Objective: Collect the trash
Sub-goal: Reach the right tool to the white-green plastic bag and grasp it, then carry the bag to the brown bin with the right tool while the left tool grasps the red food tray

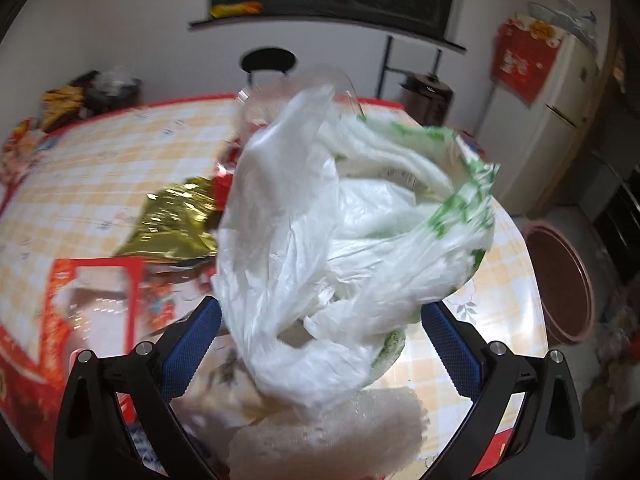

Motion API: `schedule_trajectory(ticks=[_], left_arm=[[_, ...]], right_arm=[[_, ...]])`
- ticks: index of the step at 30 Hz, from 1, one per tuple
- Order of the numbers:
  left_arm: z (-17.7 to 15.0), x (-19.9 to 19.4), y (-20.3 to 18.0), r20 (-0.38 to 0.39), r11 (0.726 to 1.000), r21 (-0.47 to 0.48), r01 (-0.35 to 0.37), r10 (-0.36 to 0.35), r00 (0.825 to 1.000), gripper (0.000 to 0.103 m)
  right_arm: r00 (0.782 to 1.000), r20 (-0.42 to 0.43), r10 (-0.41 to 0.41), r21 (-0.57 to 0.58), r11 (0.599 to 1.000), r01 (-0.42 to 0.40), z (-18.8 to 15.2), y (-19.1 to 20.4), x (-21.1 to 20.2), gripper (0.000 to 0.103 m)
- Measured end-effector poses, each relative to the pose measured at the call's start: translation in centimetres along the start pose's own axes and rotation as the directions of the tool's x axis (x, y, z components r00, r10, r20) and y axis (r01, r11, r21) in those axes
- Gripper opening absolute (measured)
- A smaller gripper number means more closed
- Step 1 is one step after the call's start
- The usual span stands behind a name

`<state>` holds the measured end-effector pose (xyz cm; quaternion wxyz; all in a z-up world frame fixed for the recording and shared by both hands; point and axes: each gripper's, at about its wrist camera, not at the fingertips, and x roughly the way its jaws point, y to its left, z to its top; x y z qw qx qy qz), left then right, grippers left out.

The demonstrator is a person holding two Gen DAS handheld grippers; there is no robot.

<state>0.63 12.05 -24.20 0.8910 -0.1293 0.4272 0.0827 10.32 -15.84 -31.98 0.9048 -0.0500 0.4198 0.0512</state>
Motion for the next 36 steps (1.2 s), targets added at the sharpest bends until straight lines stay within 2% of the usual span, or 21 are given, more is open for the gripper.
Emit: schedule_trajectory(ticks=[1, 2, 3, 5, 7, 12, 15, 18, 23, 26, 29, 32, 36], left_arm=[[0.0, 0.1, 0.4, -0.002, 1.000, 0.003, -0.001, 0.001, 1.000, 0.097], [0.0, 0.1, 0.7, -0.005, 1.000, 0.001, 0.000, 0.000, 1.000, 0.096], [0.0, 0.2, 1.3, -0.010, 1.000, -0.006, 0.005, -0.005, 1.000, 0.096], [0.1, 0.3, 2.1, -0.016, 1.000, -0.025, 0.016, -0.017, 1.000, 0.095], [0.2, 0.5, 2.8, -0.022, 0.999, -0.037, 0.026, -0.027, 0.999, 0.093], [0.3, 1.3, 2.6, -0.055, 0.998, -0.034, 0.045, -0.047, 0.997, 0.081], [0.3, 1.9, 2.0, -0.072, 0.998, -0.025, 0.053, -0.055, 0.996, 0.079], [0.4, 2.6, 1.8, -0.089, 0.996, -0.037, 0.075, -0.078, 0.993, 0.076], [0.2, 5.0, 2.1, -0.158, 0.981, -0.143, 0.133, -0.155, 0.975, 0.069], [0.1, 6.6, 2.0, -0.181, 0.974, -0.178, 0.139, -0.171, 0.968, 0.065], [0.0, 8.5, 1.7, -0.216, 0.976, -0.181, 0.118, -0.157, 0.964, 0.064], [-0.8, 10.3, 1.5, -0.295, 0.970, -0.224, 0.095, -0.161, 0.942, 0.064], [-1.8, 11.2, 1.1, -0.320, 0.959, -0.253, 0.125, -0.205, 0.925, 0.066]], right_arm=[[1.000, -0.010, 0.010, 0.025, 1.000, -0.010, 0.0, -0.2, 0.1, 0.069], [1.000, -0.023, 0.010, 0.029, 1.000, -0.009, 0.0, -0.3, 0.2, 0.054], [1.000, -0.023, 0.012, 0.036, 0.999, -0.011, 0.0, -0.4, 0.0, 0.051], [0.999, 0.010, 0.031, 0.072, 0.997, -0.032, -0.1, -1.1, -1.0, 0.036], [0.998, 0.038, 0.040, 0.099, 0.994, -0.044, -0.1, -1.6, -2.2, 0.032], [0.983, 0.169, 0.064, 0.119, 0.989, -0.084, 0.5, -2.6, -6.4, 0.029], [0.968, 0.246, 0.054, 0.119, 0.989, -0.085, 0.8, -3.3, -8.9, 0.029], [0.957, 0.286, 0.047, 0.122, 0.989, -0.085, 0.5, -3.9, -10.7, 0.029], [0.961, 0.273, 0.041, 0.118, 0.990, -0.076, -1.1, -4.3, -11.4, 0.029], [0.970, 0.240, 0.042, 0.114, 0.991, -0.072, -2.2, -4.2, -10.9, 0.029], [0.972, 0.229, 0.040, 0.112, 0.991, -0.067, -2.7, -4.4, -11.0, 0.029], [0.970, 0.241, 0.027, 0.113, 0.992, -0.056, -2.9, -4.5, -11.4, 0.029], [0.972, 0.236, 0.009, 0.142, 0.989, -0.044, -3.3, -5.4, -11.5, 0.029]])
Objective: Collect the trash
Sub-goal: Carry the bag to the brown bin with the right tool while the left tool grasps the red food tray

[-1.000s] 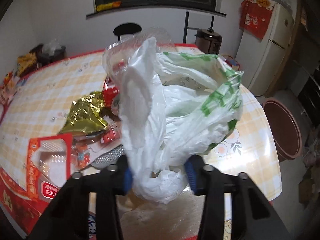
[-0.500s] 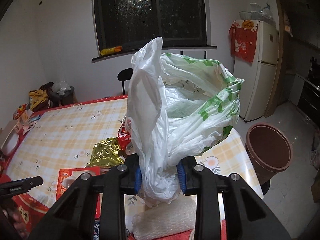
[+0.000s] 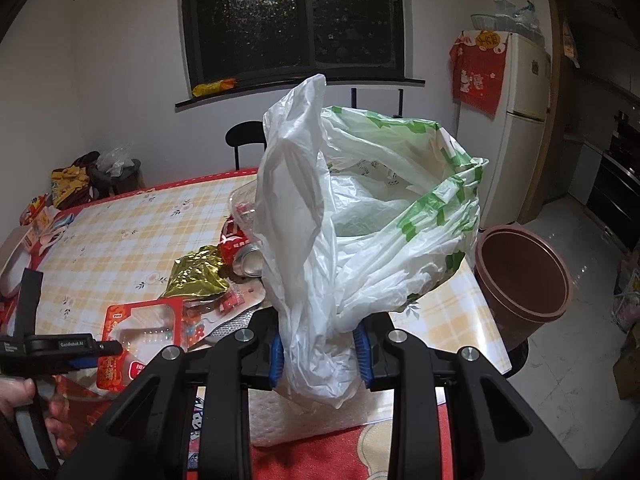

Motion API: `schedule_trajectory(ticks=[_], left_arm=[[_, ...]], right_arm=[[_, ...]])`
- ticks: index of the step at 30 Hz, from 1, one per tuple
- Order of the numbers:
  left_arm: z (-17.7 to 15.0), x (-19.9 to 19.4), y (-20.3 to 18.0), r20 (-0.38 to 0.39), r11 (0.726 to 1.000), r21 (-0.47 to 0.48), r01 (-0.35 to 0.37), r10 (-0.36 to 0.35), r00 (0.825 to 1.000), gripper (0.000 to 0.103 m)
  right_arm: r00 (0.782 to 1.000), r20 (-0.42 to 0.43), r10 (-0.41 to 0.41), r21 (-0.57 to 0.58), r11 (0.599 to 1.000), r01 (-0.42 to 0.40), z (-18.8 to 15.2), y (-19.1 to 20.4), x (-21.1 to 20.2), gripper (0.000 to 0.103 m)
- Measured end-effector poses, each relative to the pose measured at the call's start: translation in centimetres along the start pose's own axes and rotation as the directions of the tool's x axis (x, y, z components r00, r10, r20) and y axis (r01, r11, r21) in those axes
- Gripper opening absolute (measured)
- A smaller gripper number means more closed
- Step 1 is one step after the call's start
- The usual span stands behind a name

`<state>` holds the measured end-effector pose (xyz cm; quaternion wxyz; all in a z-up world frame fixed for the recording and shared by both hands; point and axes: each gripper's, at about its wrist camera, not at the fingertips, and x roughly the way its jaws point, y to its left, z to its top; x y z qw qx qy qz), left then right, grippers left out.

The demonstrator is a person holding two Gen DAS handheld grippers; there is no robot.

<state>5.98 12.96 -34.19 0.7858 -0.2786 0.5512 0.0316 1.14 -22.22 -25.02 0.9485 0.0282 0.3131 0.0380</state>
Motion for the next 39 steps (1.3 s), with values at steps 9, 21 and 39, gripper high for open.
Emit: schedule_trajectory(ticks=[9, 21, 39], left_arm=[[-0.5, 0.8, -0.3, -0.030, 0.999, 0.009, 0.042, -0.042, 0.999, 0.069], [-0.8, 1.4, 0.4, -0.054, 0.988, -0.035, 0.152, -0.154, 0.987, 0.058], [-1.0, -2.9, 2.5, 0.052, 0.959, -0.071, 0.273, -0.270, 0.961, 0.052]], right_arm=[[1.000, -0.012, 0.010, 0.006, 1.000, -0.010, -0.4, 0.1, 0.4, 0.029], [0.999, -0.004, 0.050, -0.028, 0.998, -0.050, 0.2, 0.9, 0.5, 0.029], [0.998, 0.007, 0.067, -0.032, 0.997, -0.067, -0.2, 0.7, -0.2, 0.029]])
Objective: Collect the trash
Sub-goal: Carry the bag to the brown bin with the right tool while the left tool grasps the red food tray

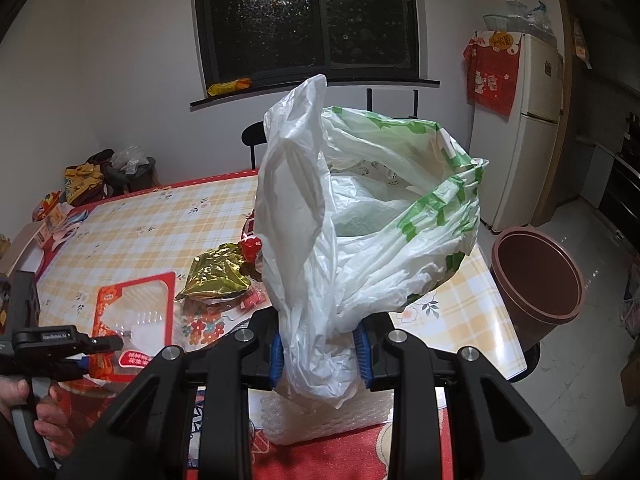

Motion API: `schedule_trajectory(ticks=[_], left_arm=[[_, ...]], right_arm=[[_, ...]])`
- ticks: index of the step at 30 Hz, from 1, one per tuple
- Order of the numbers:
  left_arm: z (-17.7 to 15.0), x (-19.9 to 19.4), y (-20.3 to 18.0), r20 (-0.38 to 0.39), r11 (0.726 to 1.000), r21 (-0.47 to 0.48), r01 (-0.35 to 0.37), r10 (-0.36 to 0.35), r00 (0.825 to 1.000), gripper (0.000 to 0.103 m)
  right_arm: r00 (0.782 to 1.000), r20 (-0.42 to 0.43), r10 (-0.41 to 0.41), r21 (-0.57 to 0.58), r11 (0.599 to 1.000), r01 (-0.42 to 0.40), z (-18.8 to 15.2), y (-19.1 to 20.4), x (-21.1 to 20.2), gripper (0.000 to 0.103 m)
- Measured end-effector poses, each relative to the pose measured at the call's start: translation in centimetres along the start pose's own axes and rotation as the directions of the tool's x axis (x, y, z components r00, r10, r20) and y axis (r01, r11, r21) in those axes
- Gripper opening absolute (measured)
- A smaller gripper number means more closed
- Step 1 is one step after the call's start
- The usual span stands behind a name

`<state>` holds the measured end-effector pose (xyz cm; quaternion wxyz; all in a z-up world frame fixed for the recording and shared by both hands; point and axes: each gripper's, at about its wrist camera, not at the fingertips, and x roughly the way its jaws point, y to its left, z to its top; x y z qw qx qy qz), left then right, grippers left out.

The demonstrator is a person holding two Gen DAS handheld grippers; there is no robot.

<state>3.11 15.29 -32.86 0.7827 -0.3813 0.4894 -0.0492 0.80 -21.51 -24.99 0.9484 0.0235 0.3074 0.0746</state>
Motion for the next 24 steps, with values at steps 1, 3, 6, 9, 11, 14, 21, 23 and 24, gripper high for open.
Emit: schedule_trajectory(ticks=[1, 3, 6, 9, 11, 14, 21, 23, 24], left_arm=[[0.1, -0.3, -0.1, 0.011, 1.000, 0.004, 0.001, -0.001, 1.000, 0.052], [0.3, -1.3, -0.4, 0.047, 1.000, 0.018, 0.005, -0.006, 0.999, 0.052], [0.6, -2.7, -1.0, 0.086, 0.999, 0.042, 0.021, -0.024, 0.996, 0.052], [0.7, -3.6, -2.2, 0.119, 0.997, 0.073, 0.034, -0.043, 0.992, 0.052], [0.7, -4.0, -3.0, 0.135, 0.995, 0.085, 0.050, -0.062, 0.989, 0.052], [0.7, -3.9, -4.2, 0.141, 0.993, 0.102, 0.062, -0.076, 0.987, 0.052], [0.0, -3.2, -7.9, 0.154, 0.987, 0.132, 0.087, -0.107, 0.982, 0.052], [-0.2, -3.0, -9.1, 0.167, 0.987, 0.130, 0.094, -0.115, 0.979, 0.052], [-0.4, -2.8, -9.9, 0.178, 0.987, 0.126, 0.099, -0.121, 0.977, 0.052]], right_arm=[[1.000, 0.000, 0.000, 0.000, 1.000, 0.000, 0.0, -0.1, -0.1, 0.029], [1.000, 0.000, -0.002, -0.003, 1.000, 0.002, 0.1, -0.3, -0.2, 0.029], [1.000, 0.003, -0.005, -0.016, 1.000, 0.005, 0.2, -0.4, -0.5, 0.029], [1.000, 0.005, -0.011, -0.032, 0.999, 0.011, 0.2, -0.5, -0.7, 0.029], [1.000, 0.006, -0.020, -0.032, 0.999, 0.020, 0.2, -1.0, -1.0, 0.029], [0.999, 0.007, -0.037, -0.018, 0.999, 0.037, 0.3, -2.1, -1.3, 0.029], [0.998, -0.005, -0.059, 0.007, 0.998, 0.059, 0.3, -6.3, -1.3, 0.029], [0.998, -0.012, -0.057, 0.004, 0.998, 0.057, 0.4, -7.9, -1.0, 0.029], [0.998, -0.015, -0.054, 0.001, 0.999, 0.054, 0.5, -9.0, -0.8, 0.029]])
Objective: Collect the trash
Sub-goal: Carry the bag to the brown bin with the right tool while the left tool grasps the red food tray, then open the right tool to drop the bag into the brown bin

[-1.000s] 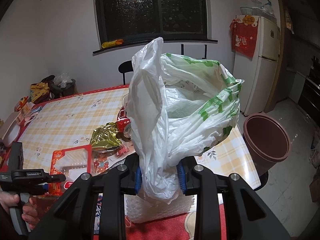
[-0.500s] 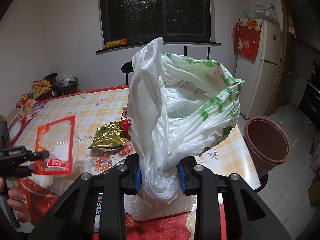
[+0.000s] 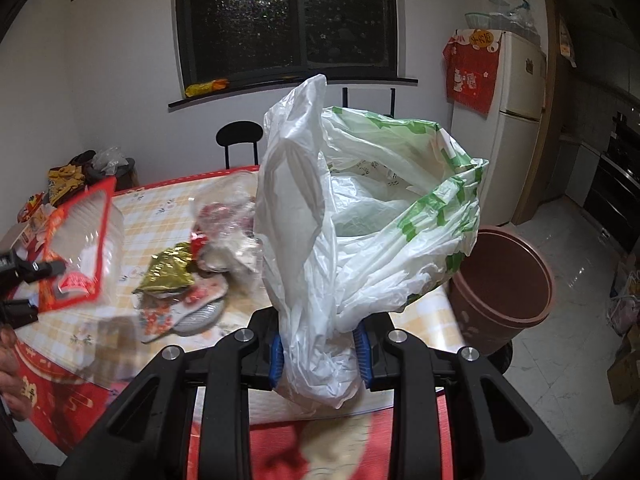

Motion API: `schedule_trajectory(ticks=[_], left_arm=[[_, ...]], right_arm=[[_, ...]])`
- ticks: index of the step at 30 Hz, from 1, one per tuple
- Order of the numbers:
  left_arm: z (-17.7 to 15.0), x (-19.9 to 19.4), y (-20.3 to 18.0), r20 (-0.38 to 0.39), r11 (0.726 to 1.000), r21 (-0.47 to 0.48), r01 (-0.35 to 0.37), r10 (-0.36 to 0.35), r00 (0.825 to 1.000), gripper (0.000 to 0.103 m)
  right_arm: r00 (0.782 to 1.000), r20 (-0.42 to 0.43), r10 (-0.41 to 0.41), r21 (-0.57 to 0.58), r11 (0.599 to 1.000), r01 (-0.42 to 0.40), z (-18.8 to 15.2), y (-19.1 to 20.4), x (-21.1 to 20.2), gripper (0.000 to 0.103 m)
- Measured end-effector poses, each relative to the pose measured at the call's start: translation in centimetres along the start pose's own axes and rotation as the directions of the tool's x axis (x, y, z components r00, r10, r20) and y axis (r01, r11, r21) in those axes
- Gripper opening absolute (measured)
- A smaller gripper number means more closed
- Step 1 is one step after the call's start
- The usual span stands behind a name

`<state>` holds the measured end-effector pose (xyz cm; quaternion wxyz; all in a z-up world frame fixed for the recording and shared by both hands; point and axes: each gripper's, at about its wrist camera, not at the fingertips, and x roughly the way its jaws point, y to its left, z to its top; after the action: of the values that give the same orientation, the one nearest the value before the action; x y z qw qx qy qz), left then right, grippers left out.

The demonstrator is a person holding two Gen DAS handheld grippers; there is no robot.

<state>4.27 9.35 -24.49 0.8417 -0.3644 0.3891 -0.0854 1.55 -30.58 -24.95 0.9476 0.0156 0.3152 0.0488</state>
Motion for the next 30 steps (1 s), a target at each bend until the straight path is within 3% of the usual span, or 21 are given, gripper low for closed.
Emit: schedule_trajectory(ticks=[10, 14, 21, 27, 30], left_arm=[[-1.9, 3.1, -9.1, 0.082, 0.999, -0.044, -0.011, 0.014, 0.997, 0.052], [-2.9, 4.5, -13.1, 0.111, 0.999, -0.038, -0.035, 0.039, 0.993, 0.052], [-5.1, 6.6, -19.1, 0.162, 0.997, -0.048, -0.065, 0.072, 0.984, 0.052], [-6.5, 7.6, -22.4, 0.177, 0.994, -0.045, -0.097, 0.103, 0.979, 0.052], [-6.9, 8.1, -23.4, 0.179, 0.992, -0.045, -0.115, 0.121, 0.976, 0.052]], right_arm=[[1.000, -0.021, 0.013, 0.065, 0.998, -0.012, 2.0, -12.4, 3.0, 0.029], [1.000, -0.029, -0.005, 0.135, 0.991, 0.009, 3.1, -20.1, 5.6, 0.029], [0.993, -0.113, -0.034, 0.115, 0.992, 0.047, 3.8, -29.2, 11.3, 0.029], [0.984, -0.177, 0.007, 0.154, 0.988, 0.021, 4.7, -33.2, 15.6, 0.032], [0.980, -0.195, 0.041, 0.176, 0.984, -0.006, 5.1, -34.1, 17.0, 0.045]])
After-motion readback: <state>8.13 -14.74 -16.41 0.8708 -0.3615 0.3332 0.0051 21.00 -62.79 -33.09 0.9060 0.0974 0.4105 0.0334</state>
